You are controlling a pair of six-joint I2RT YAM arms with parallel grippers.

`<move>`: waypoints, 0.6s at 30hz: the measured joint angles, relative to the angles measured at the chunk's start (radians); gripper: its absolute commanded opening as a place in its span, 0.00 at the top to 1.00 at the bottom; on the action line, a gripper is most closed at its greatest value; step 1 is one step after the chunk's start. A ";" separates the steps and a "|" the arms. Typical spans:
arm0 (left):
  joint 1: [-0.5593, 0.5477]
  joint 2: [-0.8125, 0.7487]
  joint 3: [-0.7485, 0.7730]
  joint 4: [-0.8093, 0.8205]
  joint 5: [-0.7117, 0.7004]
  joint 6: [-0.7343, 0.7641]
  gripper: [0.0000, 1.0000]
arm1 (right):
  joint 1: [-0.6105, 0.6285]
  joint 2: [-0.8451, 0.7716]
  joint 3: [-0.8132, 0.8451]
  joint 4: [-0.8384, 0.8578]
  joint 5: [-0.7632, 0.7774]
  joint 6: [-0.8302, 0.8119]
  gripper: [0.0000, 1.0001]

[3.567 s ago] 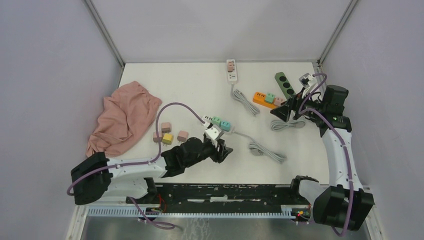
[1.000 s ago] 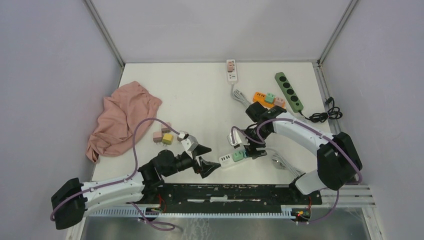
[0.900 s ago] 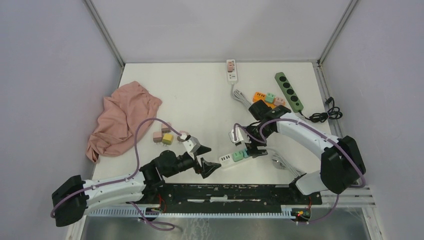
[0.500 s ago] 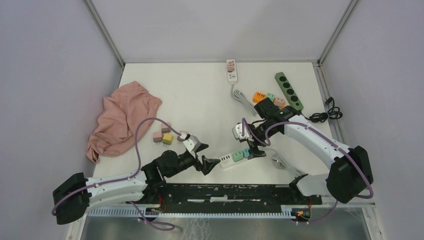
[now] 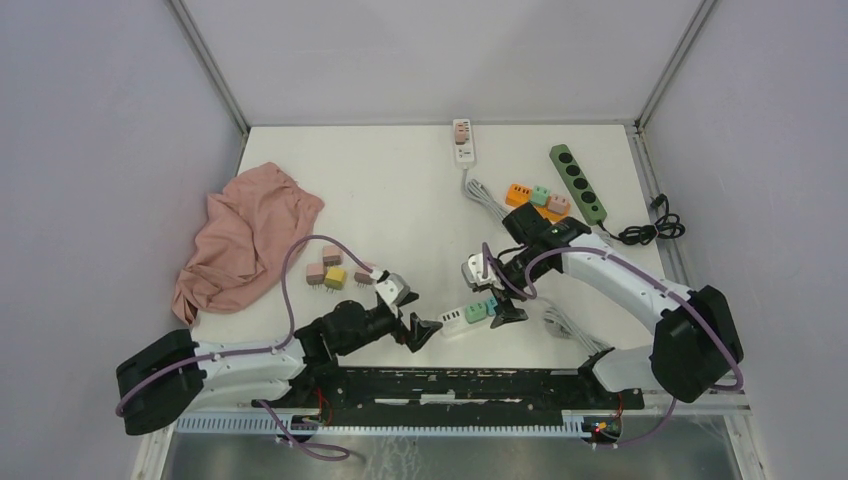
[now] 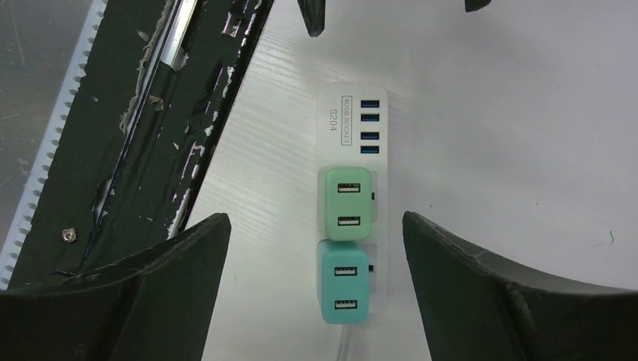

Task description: Pull the plug off the socket

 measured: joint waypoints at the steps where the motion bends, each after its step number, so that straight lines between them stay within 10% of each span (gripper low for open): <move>1: 0.000 0.022 0.000 0.010 0.002 0.000 0.03 | 0.008 0.004 -0.005 0.012 0.005 0.005 0.10; 18: -0.040 0.463 -0.005 0.365 0.038 0.195 0.10 | 0.097 0.039 -0.045 0.137 0.119 0.079 0.13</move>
